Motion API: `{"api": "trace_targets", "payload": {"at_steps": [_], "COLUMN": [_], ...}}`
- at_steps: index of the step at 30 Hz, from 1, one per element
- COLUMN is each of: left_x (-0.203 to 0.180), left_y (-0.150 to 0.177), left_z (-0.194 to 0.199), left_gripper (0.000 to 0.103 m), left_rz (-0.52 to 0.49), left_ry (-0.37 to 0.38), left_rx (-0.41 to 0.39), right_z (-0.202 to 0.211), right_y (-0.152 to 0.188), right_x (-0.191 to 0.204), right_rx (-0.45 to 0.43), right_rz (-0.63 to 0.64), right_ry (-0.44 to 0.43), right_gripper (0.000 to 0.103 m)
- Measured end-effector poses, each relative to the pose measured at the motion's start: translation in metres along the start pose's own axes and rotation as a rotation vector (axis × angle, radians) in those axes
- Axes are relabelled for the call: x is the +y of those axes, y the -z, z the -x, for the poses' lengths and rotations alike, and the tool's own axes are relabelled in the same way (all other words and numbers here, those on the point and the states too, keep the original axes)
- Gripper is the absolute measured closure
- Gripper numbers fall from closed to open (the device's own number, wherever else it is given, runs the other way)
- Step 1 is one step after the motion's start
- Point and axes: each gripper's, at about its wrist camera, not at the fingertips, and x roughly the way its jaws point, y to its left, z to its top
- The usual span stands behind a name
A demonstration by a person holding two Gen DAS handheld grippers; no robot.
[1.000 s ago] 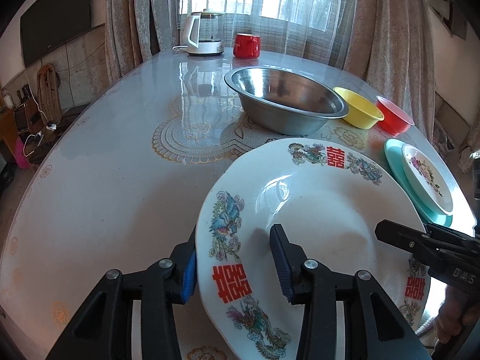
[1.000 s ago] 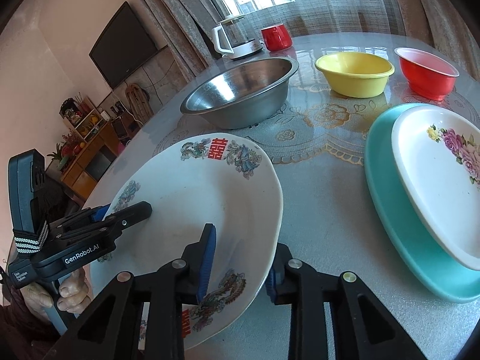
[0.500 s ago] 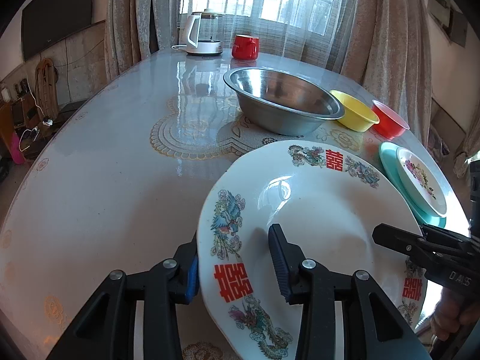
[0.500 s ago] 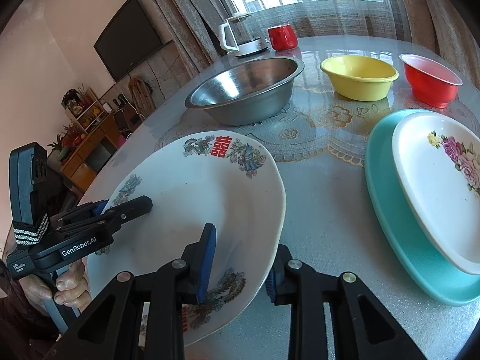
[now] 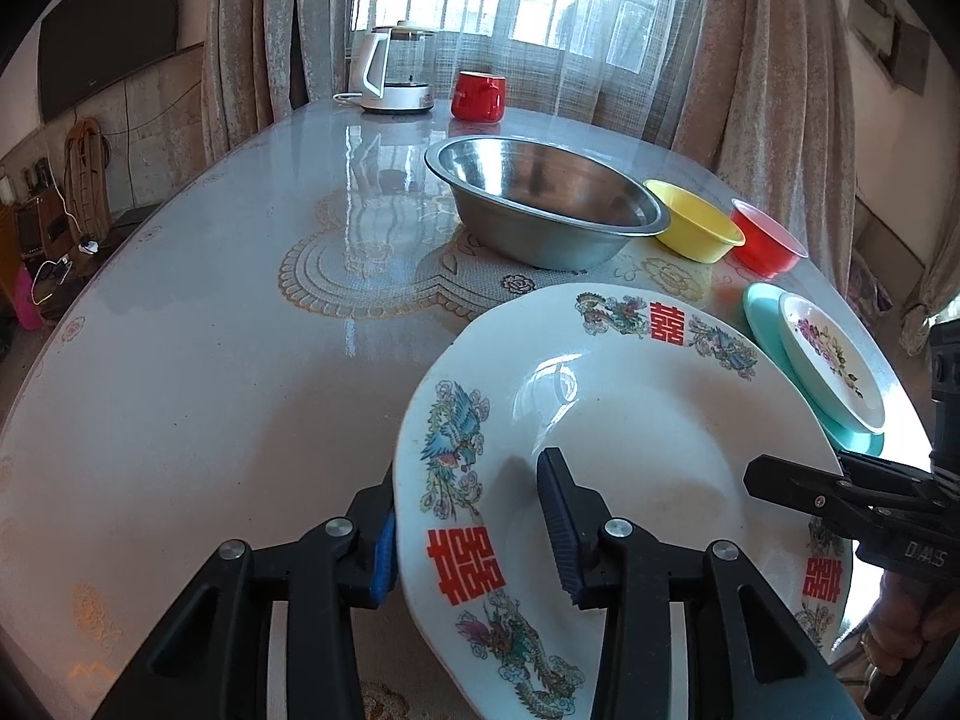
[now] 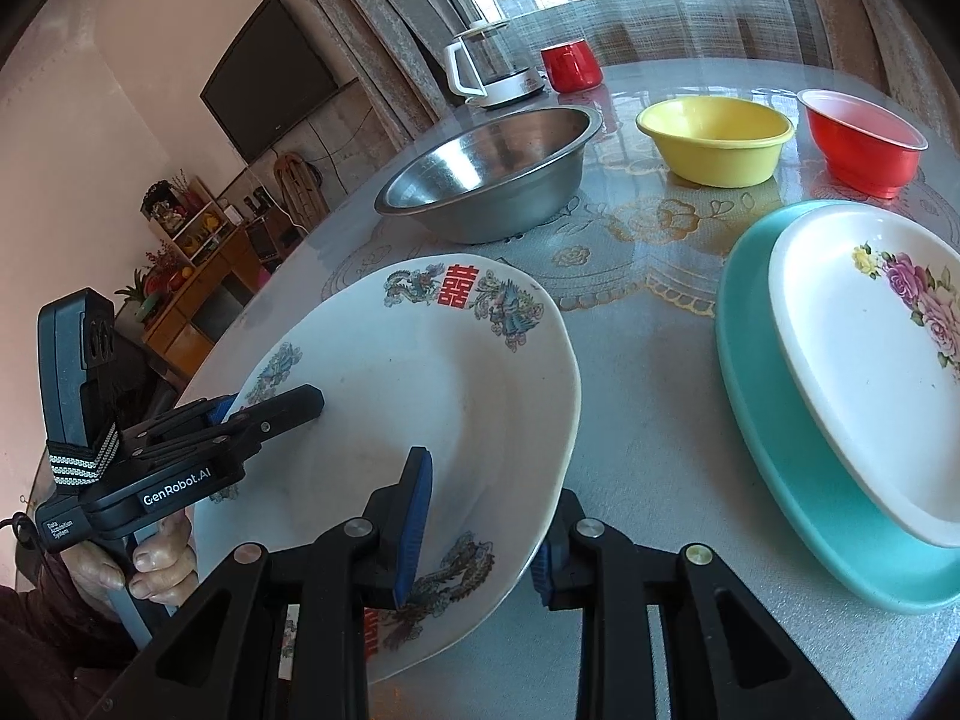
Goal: Organize plates and bowls
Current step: 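Carry the large red-character plate with the left tool over the teal plate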
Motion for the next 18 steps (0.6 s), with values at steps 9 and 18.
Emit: {"api": "trace_targets", "payload": {"at_steps": [9,18], "left_x": [-0.014,-0.033], "left_y": [0.002,0.001], "left_z": [0.012,0.015], "left_gripper": [0.062,0.062], "left_rz": [-0.04,-0.076], "left_ry": [0.007,0.058], "left_rx": [-0.045,-0.066], "right_z": [0.012,0.022], "right_y": [-0.001,0.005], "right_x": [-0.003,-0.007], "right_rx": [-0.004,-0.011], "right_rz": [0.032,0.044], "right_ry": [0.003,0.01], "right_gripper": [0.074,0.074]}}
